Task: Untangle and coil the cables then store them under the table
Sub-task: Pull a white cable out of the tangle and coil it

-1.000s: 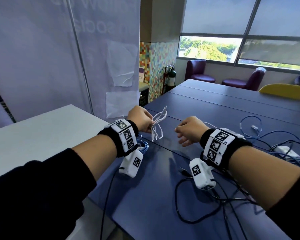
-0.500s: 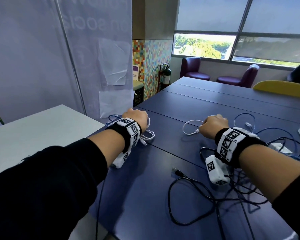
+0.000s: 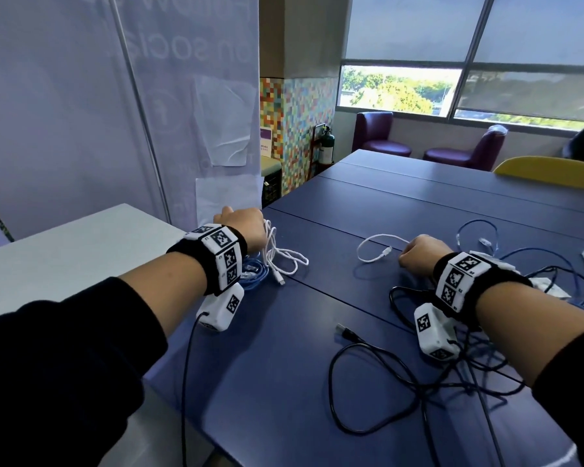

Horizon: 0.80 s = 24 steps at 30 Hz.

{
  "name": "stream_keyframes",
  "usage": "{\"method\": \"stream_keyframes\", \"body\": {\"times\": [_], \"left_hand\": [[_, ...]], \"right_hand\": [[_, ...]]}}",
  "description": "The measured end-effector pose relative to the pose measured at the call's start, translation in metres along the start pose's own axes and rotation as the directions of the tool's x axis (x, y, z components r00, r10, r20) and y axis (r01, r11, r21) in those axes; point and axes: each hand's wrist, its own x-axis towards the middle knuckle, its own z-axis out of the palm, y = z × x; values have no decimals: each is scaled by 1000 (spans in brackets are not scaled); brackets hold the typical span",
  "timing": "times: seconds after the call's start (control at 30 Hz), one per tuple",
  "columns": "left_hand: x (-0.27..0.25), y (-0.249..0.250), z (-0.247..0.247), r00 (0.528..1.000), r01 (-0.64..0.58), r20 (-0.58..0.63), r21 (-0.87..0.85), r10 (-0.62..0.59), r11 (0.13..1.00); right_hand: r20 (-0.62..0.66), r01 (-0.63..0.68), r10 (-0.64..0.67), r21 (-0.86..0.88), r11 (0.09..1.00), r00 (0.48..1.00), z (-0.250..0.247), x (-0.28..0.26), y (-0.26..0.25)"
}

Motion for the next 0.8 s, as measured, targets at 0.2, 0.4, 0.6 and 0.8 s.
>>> {"method": "stream_keyframes", "body": {"times": [0.2,0.4,0.6,0.8], "left_hand": [[-10,-3,-12,996,43,-73,-28,-45,999],[-15,-2,-23,984,139,-106,-63,-145,988],[-19,3,-17,985,91,-148,6,-89,996],[-19,6,-13,989,72,-141,137,-52,988]], "right_hand": [[-50,36,-35,19,999,998,-1,-5,0],[-114,44,-35,71,996,993,-5,-8,3],[-112,77,-67,93,993,991,-6,-10,7],[-203,119,-91,132,984,975,-10,-12,10]]}}
